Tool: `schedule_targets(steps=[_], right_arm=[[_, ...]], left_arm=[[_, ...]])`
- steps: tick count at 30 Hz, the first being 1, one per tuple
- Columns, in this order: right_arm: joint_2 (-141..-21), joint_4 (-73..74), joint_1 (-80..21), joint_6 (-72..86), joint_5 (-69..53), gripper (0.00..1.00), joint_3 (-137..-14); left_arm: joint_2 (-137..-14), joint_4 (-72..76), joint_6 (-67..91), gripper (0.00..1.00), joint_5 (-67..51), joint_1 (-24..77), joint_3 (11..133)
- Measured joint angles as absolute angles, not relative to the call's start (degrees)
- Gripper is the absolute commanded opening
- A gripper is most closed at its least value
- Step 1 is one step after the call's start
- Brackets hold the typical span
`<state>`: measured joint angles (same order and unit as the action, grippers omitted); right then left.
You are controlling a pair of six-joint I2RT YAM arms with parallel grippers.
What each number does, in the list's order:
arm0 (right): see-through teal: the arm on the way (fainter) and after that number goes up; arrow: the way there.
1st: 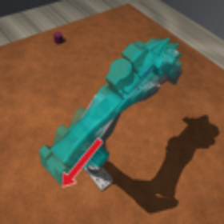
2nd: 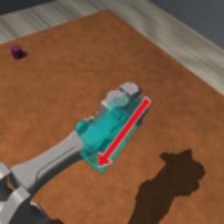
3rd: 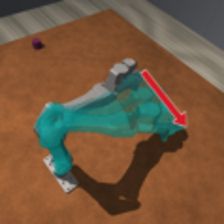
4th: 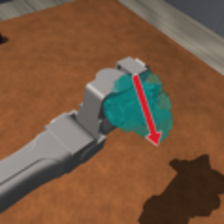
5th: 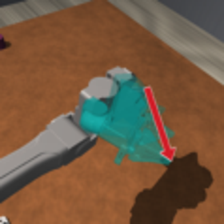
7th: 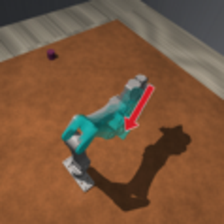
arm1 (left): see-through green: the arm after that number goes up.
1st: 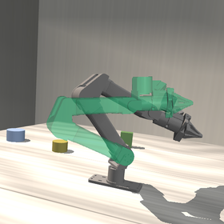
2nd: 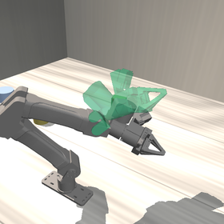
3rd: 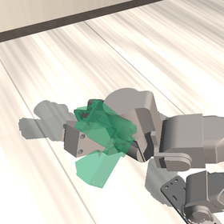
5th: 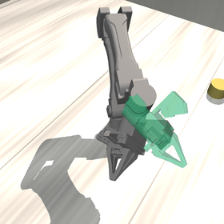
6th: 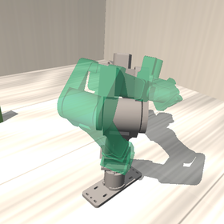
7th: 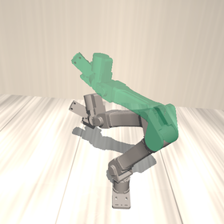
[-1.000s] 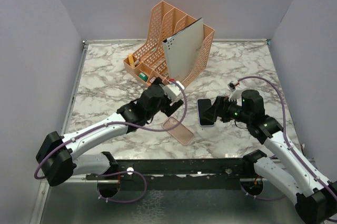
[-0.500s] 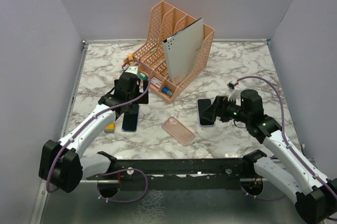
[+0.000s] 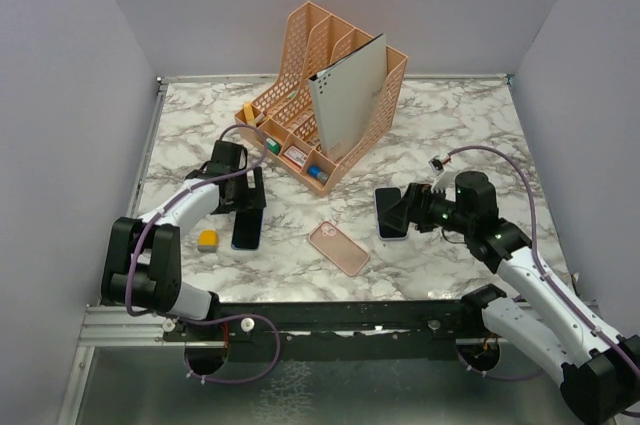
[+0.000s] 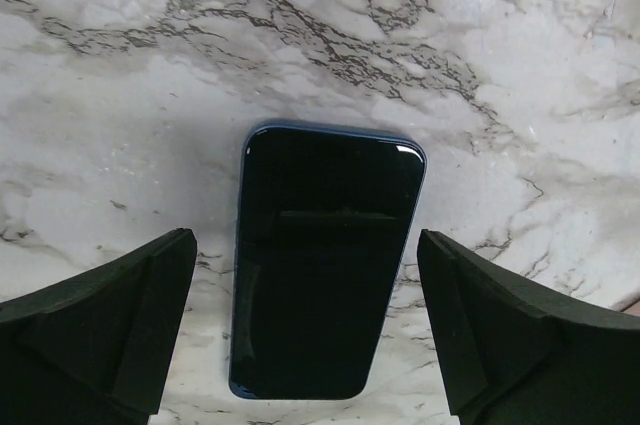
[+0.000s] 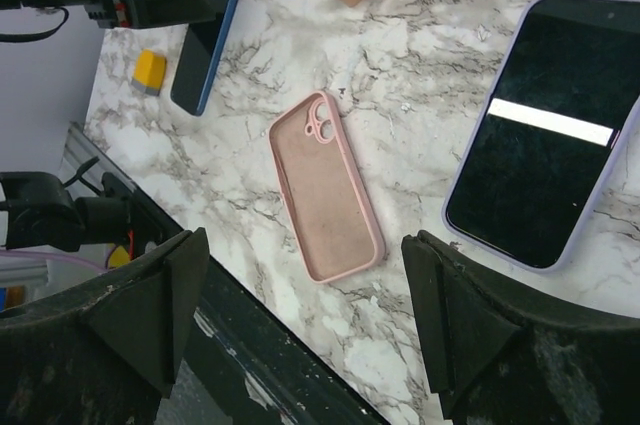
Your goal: Put the phone into the phone case
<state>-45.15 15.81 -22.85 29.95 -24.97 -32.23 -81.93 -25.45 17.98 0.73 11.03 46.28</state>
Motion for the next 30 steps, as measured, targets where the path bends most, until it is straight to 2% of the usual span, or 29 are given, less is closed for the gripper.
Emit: schedule_targets(steps=[11, 21, 30], right_arm=[[-49.01, 15.44, -22.85, 29.65, -24.88, 0.69, -29.3], [-50.59, 13.65, -22.85, 29.23, -24.86, 0.66, -27.97], [-51.44, 13.3, -22.98, 29.1, -24.08, 0.59, -27.09]], left_arm=[[-84.77, -24.97, 17.54, 0.98, -2.72, 11.05, 45.56], [-84.88, -24.95, 17.58, 0.92, -1.37, 13.67, 45.52], [-85.86, -25.12, 18.0, 0.7, 2.9, 16.82, 45.71]])
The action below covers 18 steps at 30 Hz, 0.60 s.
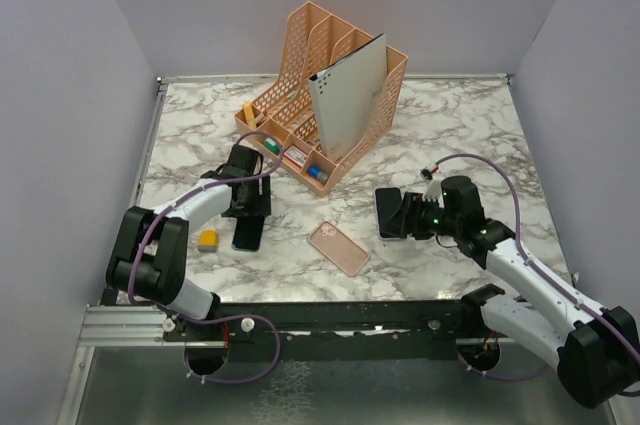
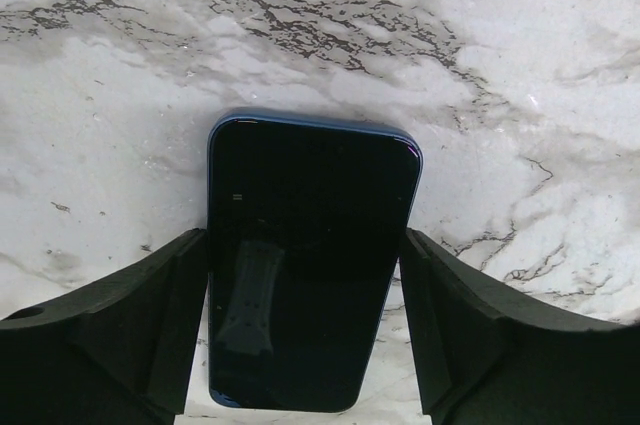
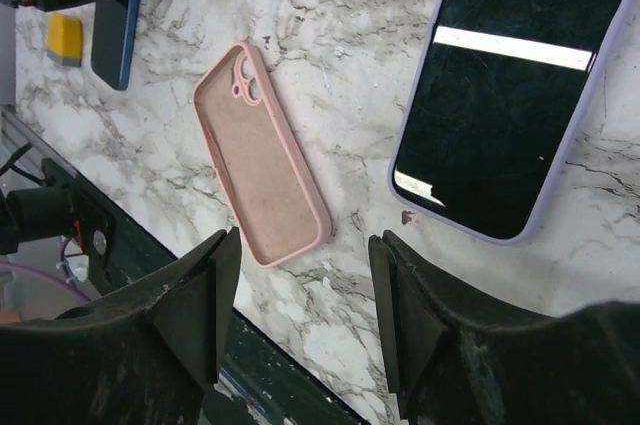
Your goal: Put the phone into the phone case
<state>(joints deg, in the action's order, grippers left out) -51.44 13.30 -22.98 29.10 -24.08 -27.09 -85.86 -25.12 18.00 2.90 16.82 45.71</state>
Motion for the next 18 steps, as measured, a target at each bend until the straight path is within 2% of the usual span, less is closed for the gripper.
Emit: schedule_targets(steps=[12, 18], right_arm=[[-57.14, 12.14, -32.36, 30.46, -18.52, 0.58, -27.09], [-61.21, 9.5, -38.41, 31.46, -14.04, 0.64, -27.14]], left_arm=[[-86.28, -25.82, 17.96, 0.5, 3.22, 17.23, 46.28], [-86.28, -25.82, 17.96, 0.44, 3.14, 17.28, 46.28]])
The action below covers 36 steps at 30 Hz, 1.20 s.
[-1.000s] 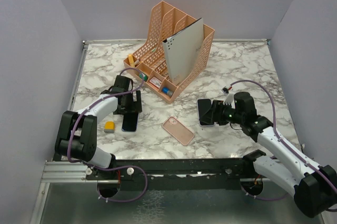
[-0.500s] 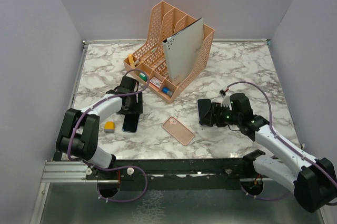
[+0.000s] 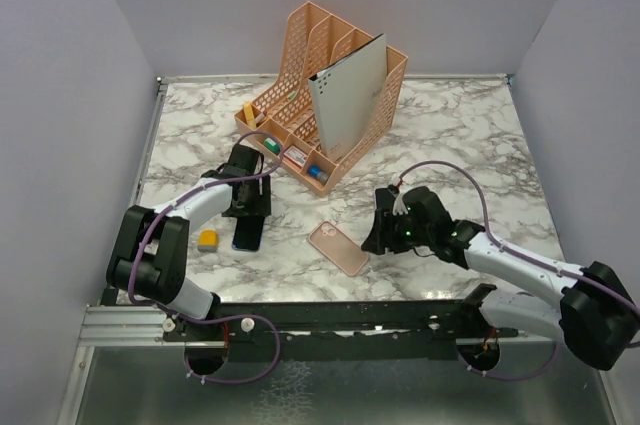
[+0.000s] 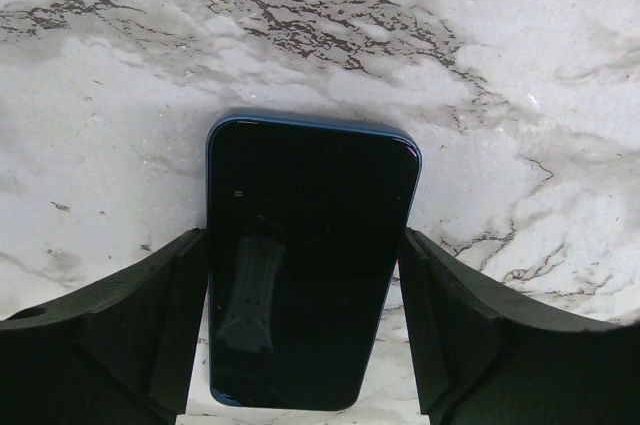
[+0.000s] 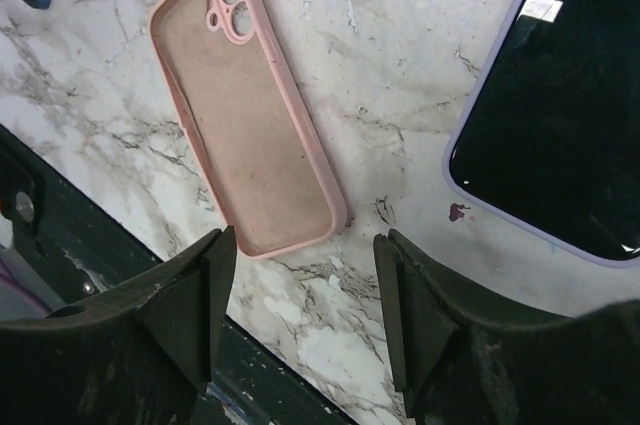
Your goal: Put the phone into the phone case
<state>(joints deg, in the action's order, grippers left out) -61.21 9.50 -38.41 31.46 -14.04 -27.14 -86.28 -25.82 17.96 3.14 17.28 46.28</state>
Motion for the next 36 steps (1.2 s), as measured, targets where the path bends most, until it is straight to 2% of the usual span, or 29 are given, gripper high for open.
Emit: schedule_targets(steps=[7, 14, 22, 28, 36], right_arm=[[-69.23, 7.88, -43.55, 30.94, -8.49, 0.64, -29.61], [-73.78, 5.41, -48.49, 29.93, -4.82, 0.57, -31.83], [-80.38, 3.95, -49.93, 28.42, -1.23, 0.46, -35.03], [-82.96, 2.81, -50.35, 28.45, -0.14, 0.26, -35.92], [-82.32, 3.14, -50.57, 32.86, 0.62, 0.14, -35.83]], left_arm=[[-86.26, -25.56, 19.05, 0.44, 2.96, 19.51, 46.37], [-86.37, -25.61, 20.71, 0.43, 2.61, 23.03, 46.68], [-86.35, -25.39, 23.77, 0.4, -0.32, 23.64, 47.05], [-85.27, -25.19, 26.11, 0.4, -4.6, 23.88, 46.59], [-80.23, -24.93, 29.32, 0.38, -9.26, 24.12, 42.98]])
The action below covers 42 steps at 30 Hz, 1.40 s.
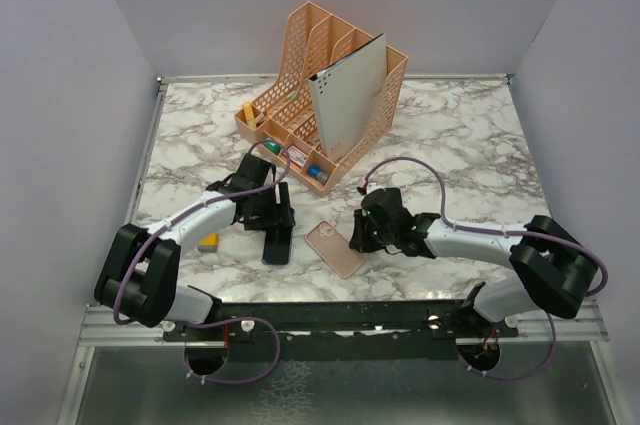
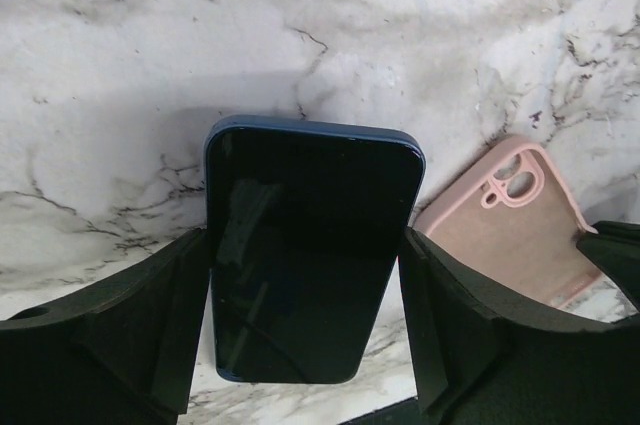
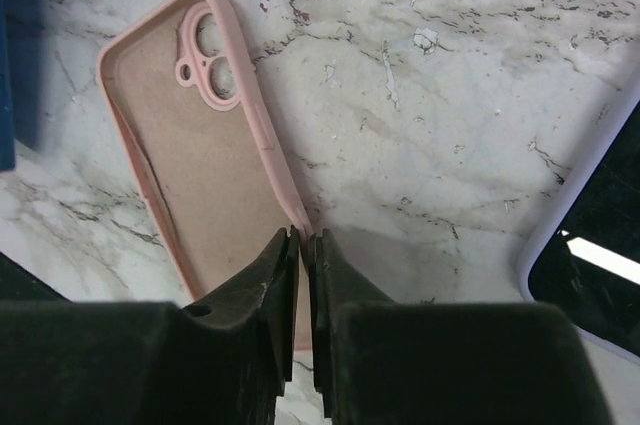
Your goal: Put the phone into the phone case
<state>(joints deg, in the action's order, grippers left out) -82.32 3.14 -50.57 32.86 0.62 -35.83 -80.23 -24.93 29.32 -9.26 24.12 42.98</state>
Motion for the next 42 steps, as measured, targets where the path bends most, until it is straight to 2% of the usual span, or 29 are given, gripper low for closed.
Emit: schedule_targets(steps=[12, 22, 26, 29, 33, 39, 42], right_arm=[[-79.11, -1.08, -50.59, 47.27, 0.84, 0.0, -29.89], [-66.5, -1.98, -50.7, 56.18, 3.4, 0.0, -22.41], [-64.79, -4.08, -50.7, 59.27, 4.27, 0.02, -20.18], [-65.23, -5.98, -50.7, 61.1, 4.45, 0.15, -18.57], [-65.98, -5.85, -50.7, 61.25, 5.1, 0.39, -19.4], [-61.56, -5.06, -50.7, 58.52, 6.55, 0.65, -20.99], [-59.66, -4.6, -50.7, 57.12, 6.72, 0.71, -21.28]], left_arm=[[-76.62, -24.36, 35.2, 0.35, -15.09, 24.14, 41.63], [-73.52, -23.49, 39.24, 0.32, -19.0, 24.14, 39.86], [-72.16, -22.48, 40.49, 0.32, -20.38, 24.34, 39.72], [-72.16, -21.91, 40.84, 0.34, -20.84, 24.51, 39.18], [-72.38, -23.03, 39.24, 0.63, -19.77, 25.89, 39.27], [-74.89, -26.02, 35.03, 0.97, -14.81, 32.08, 43.29], [-76.4, -26.22, 32.95, 0.99, -12.34, 34.44, 44.73]])
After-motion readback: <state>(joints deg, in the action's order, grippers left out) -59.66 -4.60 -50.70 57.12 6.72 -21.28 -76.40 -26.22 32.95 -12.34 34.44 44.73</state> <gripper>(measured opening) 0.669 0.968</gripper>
